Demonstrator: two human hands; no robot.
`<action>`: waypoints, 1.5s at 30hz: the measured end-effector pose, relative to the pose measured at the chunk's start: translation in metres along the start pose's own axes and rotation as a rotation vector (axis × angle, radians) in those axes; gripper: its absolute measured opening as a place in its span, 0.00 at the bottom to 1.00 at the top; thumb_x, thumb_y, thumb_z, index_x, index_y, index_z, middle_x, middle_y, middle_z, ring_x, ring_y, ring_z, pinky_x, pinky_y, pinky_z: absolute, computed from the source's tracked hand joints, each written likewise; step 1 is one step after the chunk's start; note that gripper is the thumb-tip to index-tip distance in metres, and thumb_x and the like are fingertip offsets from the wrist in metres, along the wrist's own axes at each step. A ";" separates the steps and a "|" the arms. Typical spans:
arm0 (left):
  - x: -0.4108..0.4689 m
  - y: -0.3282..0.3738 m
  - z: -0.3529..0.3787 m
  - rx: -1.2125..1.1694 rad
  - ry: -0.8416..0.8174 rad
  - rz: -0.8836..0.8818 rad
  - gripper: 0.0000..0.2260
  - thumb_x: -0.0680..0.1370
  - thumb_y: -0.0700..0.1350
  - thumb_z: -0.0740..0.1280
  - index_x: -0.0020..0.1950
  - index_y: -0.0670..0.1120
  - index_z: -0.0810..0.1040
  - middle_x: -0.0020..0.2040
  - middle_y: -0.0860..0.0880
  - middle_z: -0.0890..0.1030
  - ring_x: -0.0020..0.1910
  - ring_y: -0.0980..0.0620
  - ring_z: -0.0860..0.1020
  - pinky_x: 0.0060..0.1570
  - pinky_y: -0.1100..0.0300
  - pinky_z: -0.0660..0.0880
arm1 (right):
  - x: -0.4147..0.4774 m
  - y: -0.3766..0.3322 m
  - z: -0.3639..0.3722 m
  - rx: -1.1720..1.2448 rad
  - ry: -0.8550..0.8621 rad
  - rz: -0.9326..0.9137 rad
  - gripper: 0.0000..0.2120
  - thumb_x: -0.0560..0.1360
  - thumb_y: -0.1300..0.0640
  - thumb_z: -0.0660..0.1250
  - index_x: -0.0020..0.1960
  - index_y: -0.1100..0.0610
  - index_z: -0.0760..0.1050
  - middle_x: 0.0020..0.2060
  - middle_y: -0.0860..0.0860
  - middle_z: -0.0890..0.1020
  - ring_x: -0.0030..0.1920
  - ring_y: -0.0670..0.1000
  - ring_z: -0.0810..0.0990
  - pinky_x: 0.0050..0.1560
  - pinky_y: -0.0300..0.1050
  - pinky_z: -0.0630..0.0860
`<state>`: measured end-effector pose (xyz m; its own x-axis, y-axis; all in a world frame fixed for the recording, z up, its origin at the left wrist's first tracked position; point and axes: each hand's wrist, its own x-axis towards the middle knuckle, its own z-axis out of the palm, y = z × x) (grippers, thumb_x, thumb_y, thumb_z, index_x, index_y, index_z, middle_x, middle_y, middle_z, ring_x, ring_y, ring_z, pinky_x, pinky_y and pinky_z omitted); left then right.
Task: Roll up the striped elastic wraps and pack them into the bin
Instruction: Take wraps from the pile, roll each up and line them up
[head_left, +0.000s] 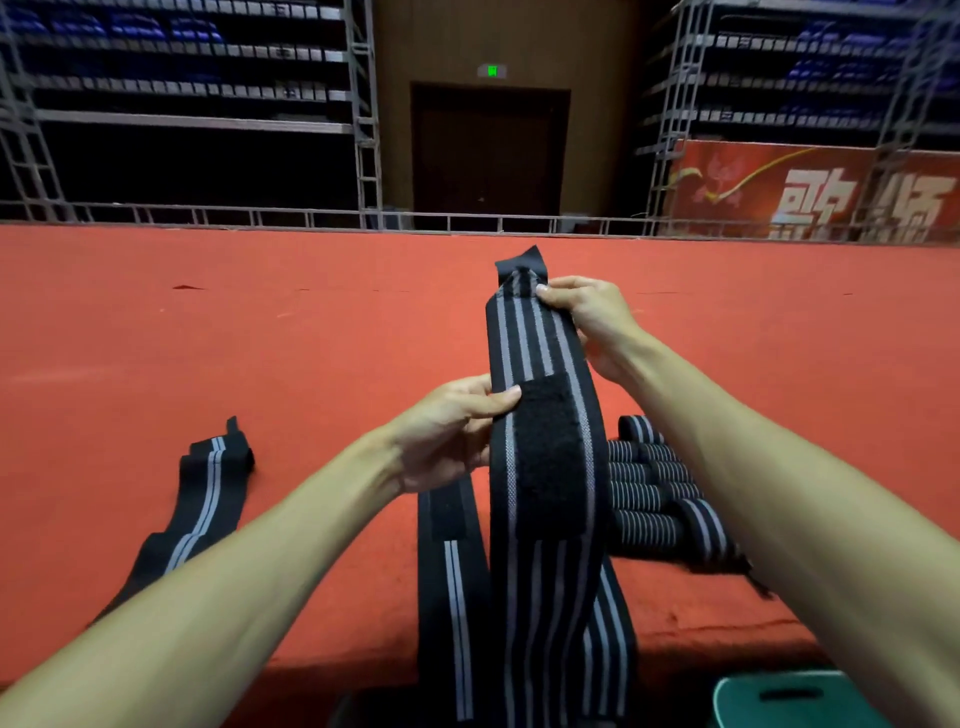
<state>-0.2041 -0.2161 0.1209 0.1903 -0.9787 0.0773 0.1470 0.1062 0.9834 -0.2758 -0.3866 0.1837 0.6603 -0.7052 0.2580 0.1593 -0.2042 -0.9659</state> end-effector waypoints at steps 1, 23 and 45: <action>0.003 -0.005 0.001 0.032 -0.002 -0.015 0.06 0.81 0.40 0.60 0.50 0.41 0.76 0.30 0.48 0.78 0.29 0.58 0.78 0.30 0.66 0.77 | 0.003 0.006 -0.002 -0.062 -0.002 0.008 0.06 0.75 0.61 0.70 0.51 0.60 0.79 0.41 0.51 0.82 0.41 0.48 0.80 0.45 0.46 0.76; 0.113 -0.156 -0.089 0.865 0.519 -0.142 0.22 0.76 0.45 0.67 0.66 0.48 0.62 0.37 0.51 0.70 0.40 0.54 0.73 0.37 0.62 0.68 | 0.122 0.203 -0.004 -0.902 -0.156 0.174 0.07 0.71 0.56 0.75 0.43 0.58 0.79 0.45 0.53 0.83 0.47 0.51 0.79 0.47 0.42 0.73; 0.159 -0.196 -0.088 1.266 0.360 0.042 0.12 0.79 0.51 0.60 0.60 0.52 0.75 0.55 0.59 0.72 0.59 0.58 0.66 0.59 0.63 0.61 | 0.153 0.255 -0.050 -1.412 -0.293 0.393 0.17 0.73 0.44 0.70 0.36 0.53 0.67 0.45 0.52 0.77 0.56 0.57 0.75 0.61 0.55 0.59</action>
<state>-0.1172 -0.3770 -0.0735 0.4476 -0.8565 0.2572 -0.8328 -0.2945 0.4688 -0.1709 -0.5810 -0.0216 0.6384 -0.7470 -0.1855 -0.7689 -0.6301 -0.1089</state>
